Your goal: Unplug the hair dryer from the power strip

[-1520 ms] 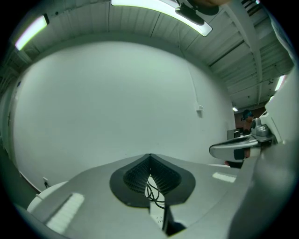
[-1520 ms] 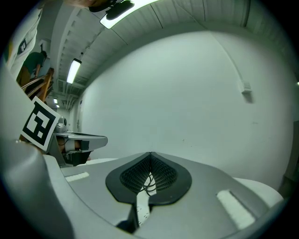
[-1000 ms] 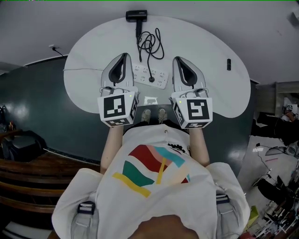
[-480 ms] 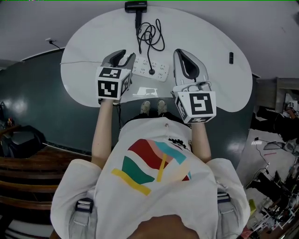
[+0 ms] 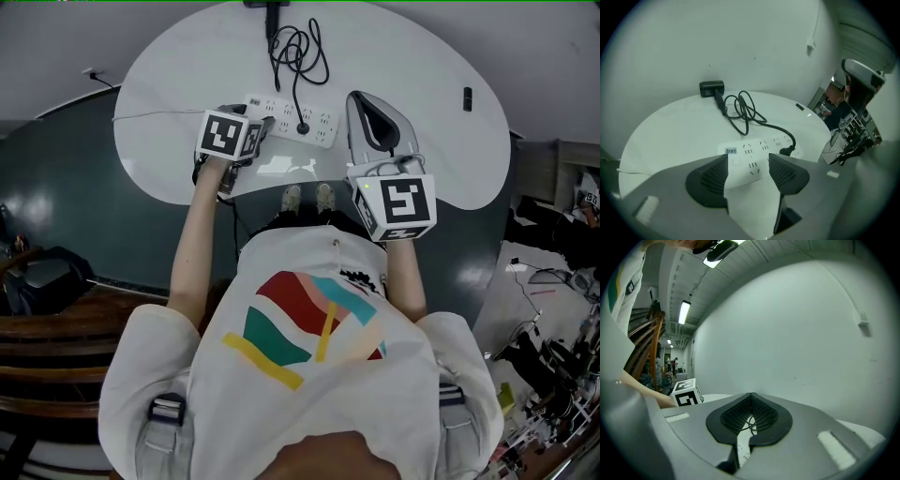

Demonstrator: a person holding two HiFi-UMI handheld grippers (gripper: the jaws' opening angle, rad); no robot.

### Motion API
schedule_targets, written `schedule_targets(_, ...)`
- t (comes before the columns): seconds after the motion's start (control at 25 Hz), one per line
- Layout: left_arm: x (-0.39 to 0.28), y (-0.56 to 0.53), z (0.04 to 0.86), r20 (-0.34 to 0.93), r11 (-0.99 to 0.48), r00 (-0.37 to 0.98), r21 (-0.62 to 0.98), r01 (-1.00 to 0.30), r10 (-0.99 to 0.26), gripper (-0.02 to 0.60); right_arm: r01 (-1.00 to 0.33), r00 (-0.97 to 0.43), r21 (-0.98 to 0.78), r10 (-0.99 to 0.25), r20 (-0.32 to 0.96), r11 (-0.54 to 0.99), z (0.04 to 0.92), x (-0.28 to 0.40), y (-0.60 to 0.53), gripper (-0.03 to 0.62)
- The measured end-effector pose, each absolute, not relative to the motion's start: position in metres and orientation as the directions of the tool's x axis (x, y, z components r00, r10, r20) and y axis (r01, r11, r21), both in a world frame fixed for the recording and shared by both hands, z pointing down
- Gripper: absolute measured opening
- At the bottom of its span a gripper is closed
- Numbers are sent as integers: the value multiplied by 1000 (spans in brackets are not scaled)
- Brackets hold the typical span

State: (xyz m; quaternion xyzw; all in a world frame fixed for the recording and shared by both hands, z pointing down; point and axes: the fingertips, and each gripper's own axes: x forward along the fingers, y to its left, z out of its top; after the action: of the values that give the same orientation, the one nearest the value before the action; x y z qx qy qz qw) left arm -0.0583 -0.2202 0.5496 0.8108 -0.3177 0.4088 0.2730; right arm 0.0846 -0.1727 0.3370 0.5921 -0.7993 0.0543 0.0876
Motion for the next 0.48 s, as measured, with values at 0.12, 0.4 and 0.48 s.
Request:
schedule_targets(0.12, -60, -219, 561, 857, -651, 439, 173, -739, -270, 261, -948, -308, 17, -926, 220, 319, 342, 80, -171, 14)
schedule_targets(0.4, -64, -216, 577, 879, -644, 404, 158, -748, -253, 265, -919, -376, 22, -894, 241, 393, 347, 67, -169, 71)
schedule_targets(0.48, -66, -217, 577, 883, -644, 391, 143, -752, -261, 265, -910, -392, 34, -884, 254, 413, 350, 65, -168, 92)
